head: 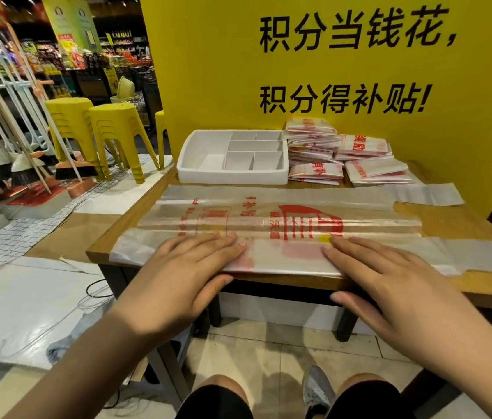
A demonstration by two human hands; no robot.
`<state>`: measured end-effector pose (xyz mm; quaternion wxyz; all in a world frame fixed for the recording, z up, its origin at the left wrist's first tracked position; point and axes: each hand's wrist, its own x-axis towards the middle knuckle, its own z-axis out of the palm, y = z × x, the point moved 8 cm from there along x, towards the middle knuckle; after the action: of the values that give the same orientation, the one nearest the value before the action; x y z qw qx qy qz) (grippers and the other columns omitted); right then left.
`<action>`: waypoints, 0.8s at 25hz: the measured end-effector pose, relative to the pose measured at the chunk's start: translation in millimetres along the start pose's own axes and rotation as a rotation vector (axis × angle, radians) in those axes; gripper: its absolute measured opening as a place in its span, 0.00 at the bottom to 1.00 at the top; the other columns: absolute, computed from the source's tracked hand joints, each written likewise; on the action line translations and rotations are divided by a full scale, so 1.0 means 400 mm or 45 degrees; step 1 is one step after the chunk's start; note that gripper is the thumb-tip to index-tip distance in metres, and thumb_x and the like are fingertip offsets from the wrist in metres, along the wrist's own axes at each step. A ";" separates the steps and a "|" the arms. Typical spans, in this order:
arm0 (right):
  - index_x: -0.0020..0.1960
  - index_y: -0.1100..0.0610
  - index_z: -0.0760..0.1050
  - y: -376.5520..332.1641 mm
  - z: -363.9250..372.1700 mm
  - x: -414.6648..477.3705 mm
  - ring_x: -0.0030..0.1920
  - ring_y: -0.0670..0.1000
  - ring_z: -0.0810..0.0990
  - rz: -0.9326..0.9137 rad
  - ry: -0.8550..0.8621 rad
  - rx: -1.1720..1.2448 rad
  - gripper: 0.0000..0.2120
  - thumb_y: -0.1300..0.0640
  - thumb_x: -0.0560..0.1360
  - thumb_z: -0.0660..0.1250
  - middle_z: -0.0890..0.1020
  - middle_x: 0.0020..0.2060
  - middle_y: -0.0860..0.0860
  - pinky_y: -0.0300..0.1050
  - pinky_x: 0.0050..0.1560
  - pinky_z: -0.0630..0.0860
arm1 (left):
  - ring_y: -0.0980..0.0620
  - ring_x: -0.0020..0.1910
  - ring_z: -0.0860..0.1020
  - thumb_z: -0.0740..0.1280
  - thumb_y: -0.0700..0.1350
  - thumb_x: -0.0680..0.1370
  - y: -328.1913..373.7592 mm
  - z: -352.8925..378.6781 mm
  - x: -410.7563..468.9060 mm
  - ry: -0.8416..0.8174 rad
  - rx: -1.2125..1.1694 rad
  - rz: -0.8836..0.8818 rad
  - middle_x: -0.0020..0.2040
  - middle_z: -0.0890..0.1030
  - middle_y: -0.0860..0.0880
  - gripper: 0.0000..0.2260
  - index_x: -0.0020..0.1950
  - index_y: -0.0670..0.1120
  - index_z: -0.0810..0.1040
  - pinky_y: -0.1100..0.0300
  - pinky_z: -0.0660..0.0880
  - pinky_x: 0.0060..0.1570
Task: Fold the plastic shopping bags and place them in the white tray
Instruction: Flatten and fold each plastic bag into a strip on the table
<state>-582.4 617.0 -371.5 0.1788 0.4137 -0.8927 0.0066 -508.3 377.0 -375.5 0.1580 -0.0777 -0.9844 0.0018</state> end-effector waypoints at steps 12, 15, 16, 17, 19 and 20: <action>0.71 0.34 0.62 0.069 -0.053 0.037 0.68 0.42 0.72 -0.144 -0.278 0.154 0.27 0.27 0.77 0.42 0.69 0.71 0.34 0.48 0.64 0.74 | 0.68 0.77 0.48 0.42 0.67 0.77 -0.029 -0.038 0.034 -0.359 -0.141 0.090 0.79 0.54 0.65 0.26 0.74 0.68 0.58 0.61 0.50 0.77; 0.73 0.34 0.54 0.051 -0.064 0.039 0.65 0.41 0.74 -0.212 -0.317 0.127 0.29 0.28 0.75 0.39 0.69 0.71 0.33 0.44 0.62 0.74 | 0.60 0.78 0.55 0.48 0.65 0.79 -0.031 -0.034 0.048 -0.494 -0.066 0.065 0.80 0.54 0.63 0.24 0.76 0.69 0.52 0.58 0.54 0.77; 0.72 0.35 0.54 0.040 -0.070 0.040 0.63 0.43 0.75 -0.234 -0.315 0.123 0.29 0.28 0.75 0.39 0.69 0.70 0.34 0.44 0.61 0.75 | 0.59 0.78 0.55 0.50 0.63 0.81 -0.030 -0.033 0.052 -0.512 -0.041 0.058 0.80 0.54 0.62 0.23 0.77 0.68 0.52 0.58 0.54 0.77; 0.72 0.36 0.54 0.032 -0.075 0.042 0.62 0.44 0.77 -0.245 -0.309 0.117 0.29 0.28 0.74 0.39 0.70 0.70 0.35 0.45 0.60 0.75 | 0.58 0.79 0.55 0.52 0.61 0.82 -0.030 -0.033 0.056 -0.518 -0.017 0.061 0.80 0.54 0.62 0.23 0.77 0.67 0.51 0.57 0.55 0.78; 0.70 0.37 0.56 0.023 -0.080 0.046 0.60 0.45 0.77 -0.263 -0.288 0.078 0.28 0.28 0.74 0.39 0.72 0.68 0.36 0.46 0.59 0.75 | 0.58 0.79 0.53 0.51 0.61 0.82 -0.030 -0.036 0.059 -0.517 0.001 0.087 0.81 0.51 0.60 0.23 0.77 0.66 0.52 0.58 0.53 0.78; 0.69 0.38 0.59 0.023 -0.081 0.048 0.61 0.44 0.77 -0.265 -0.271 0.045 0.29 0.27 0.75 0.40 0.74 0.66 0.36 0.46 0.59 0.75 | 0.59 0.79 0.52 0.49 0.63 0.82 -0.028 -0.042 0.059 -0.501 0.002 0.110 0.81 0.50 0.60 0.24 0.78 0.65 0.54 0.60 0.51 0.78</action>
<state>-590.4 614.0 -333.6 0.0753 0.5055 -0.8586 -0.0401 -526.6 369.3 -351.8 -0.0378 -0.1180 -0.9920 0.0244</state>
